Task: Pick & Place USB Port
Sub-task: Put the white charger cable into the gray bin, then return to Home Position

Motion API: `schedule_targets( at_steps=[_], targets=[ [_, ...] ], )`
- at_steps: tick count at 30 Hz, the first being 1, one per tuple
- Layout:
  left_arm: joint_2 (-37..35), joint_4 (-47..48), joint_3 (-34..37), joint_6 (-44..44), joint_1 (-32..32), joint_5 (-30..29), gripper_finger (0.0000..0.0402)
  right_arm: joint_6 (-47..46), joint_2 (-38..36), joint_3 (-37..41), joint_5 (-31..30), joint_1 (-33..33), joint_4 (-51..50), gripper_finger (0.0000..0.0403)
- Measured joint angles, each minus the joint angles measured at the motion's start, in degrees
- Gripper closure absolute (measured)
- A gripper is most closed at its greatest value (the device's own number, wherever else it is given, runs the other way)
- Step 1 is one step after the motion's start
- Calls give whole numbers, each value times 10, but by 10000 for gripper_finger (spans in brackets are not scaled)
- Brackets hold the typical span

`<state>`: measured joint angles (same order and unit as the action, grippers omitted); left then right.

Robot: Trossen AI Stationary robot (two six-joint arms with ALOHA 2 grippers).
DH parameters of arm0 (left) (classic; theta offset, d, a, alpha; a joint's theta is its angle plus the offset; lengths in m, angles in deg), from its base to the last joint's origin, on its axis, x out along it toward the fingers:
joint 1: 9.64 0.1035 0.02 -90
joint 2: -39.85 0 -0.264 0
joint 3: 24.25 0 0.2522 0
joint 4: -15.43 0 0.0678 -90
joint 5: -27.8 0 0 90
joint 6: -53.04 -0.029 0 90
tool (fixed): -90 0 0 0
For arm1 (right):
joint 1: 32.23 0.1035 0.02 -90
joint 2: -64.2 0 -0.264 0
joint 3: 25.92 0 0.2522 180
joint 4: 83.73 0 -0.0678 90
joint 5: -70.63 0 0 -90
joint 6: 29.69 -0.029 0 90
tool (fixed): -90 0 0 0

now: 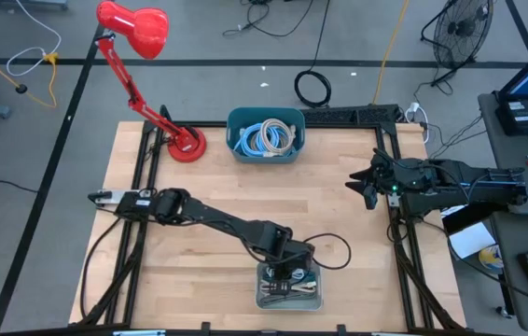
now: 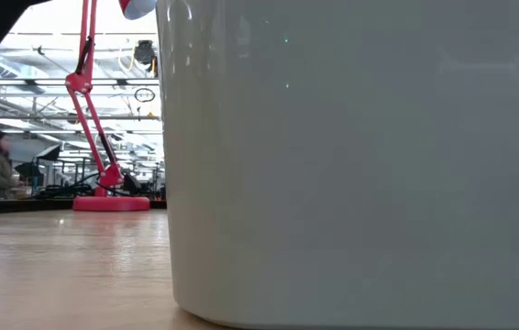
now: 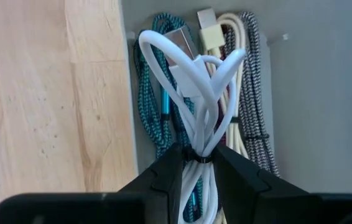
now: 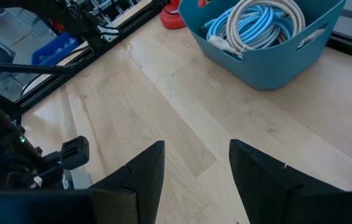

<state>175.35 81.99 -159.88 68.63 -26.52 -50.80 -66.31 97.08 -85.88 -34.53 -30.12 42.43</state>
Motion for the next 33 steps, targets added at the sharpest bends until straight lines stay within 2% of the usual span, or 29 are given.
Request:
schedule_targets(
  at_steps=[5,14,18,23,27,33],
  targets=[
    [2,-3,0,0,0,1,308,0,0,0,0,0,0,232],
    [2,-4,0,15,2,-11,215,2,0,0,0,0,0,232],
    [2,-3,-7,26,4,-14,201,3,0,0,0,0,0,232],
    [3,-4,-70,44,20,-18,214,4,0,0,0,0,0,232],
    [3,0,-133,44,35,-45,235,4,0,0,0,0,0,232],
    [-54,2,-126,50,61,-93,293,4,-3,0,2,0,0,232]
  ],
)
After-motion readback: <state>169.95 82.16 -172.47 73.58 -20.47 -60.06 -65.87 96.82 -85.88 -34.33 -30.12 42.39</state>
